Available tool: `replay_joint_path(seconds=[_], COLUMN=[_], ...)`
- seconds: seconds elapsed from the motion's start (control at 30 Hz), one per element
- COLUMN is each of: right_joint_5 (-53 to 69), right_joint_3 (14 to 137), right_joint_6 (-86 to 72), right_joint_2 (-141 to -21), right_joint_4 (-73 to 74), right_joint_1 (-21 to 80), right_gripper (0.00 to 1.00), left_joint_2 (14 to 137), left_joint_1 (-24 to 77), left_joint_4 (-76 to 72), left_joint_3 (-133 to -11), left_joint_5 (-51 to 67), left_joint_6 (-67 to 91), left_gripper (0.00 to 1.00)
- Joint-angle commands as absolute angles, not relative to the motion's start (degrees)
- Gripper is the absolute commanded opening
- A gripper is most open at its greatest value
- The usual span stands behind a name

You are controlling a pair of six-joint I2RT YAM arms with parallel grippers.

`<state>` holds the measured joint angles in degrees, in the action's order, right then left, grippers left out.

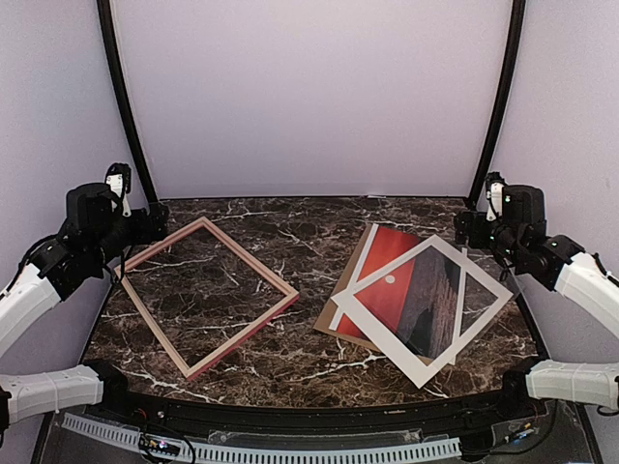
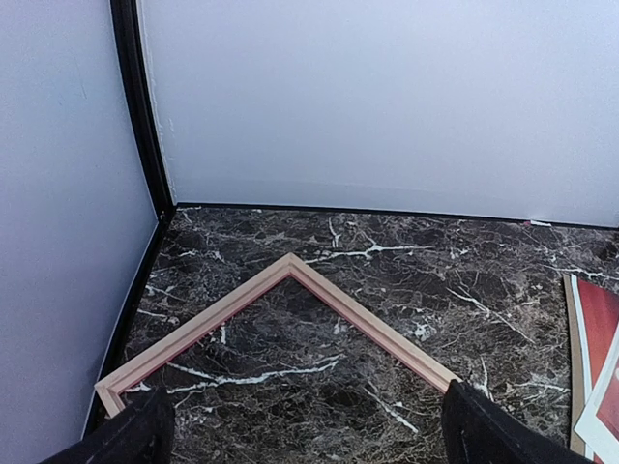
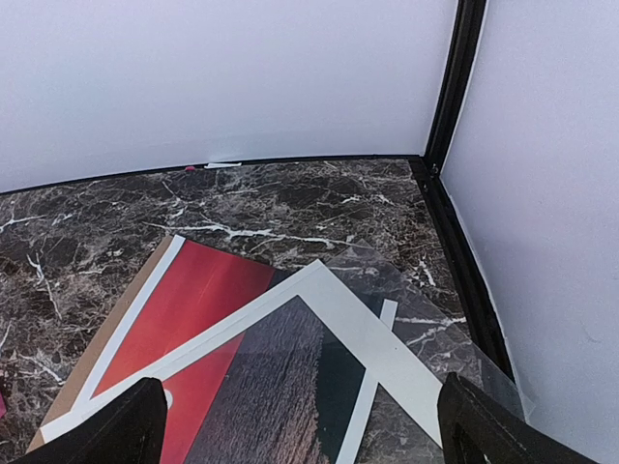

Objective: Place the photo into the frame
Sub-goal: Move the frame body to the center of the board.

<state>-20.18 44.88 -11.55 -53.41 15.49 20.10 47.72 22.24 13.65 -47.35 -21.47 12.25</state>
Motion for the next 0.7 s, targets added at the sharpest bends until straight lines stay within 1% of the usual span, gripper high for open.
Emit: replay_joint_path(seconds=[0.0, 0.4, 0.67], right_joint_5=[-21.9, -21.5, -19.6], right_joint_3=[43.7, 44.0, 44.8], right_joint_6=[-12.4, -13.0, -14.4], right_joint_2=[-52.3, -53.7, -55.1], right_joint_4=[11.7, 11.8, 13.3], right_joint_1=[20.7, 20.9, 20.9], right_gripper=[0.99, 0.99, 0.99], left_joint_2=[47.2, 47.7, 52.3], left_joint_1=[22.6, 22.7, 22.8], left_joint_4=[15.3, 18.0, 26.1], left_joint_3=[-47.8, -47.9, -49.1], left_joint_5=[-23.6, -24.5, -23.5], left_joint_6=[12.2, 14.2, 21.2], left_gripper=[0.99, 0.99, 0.99])
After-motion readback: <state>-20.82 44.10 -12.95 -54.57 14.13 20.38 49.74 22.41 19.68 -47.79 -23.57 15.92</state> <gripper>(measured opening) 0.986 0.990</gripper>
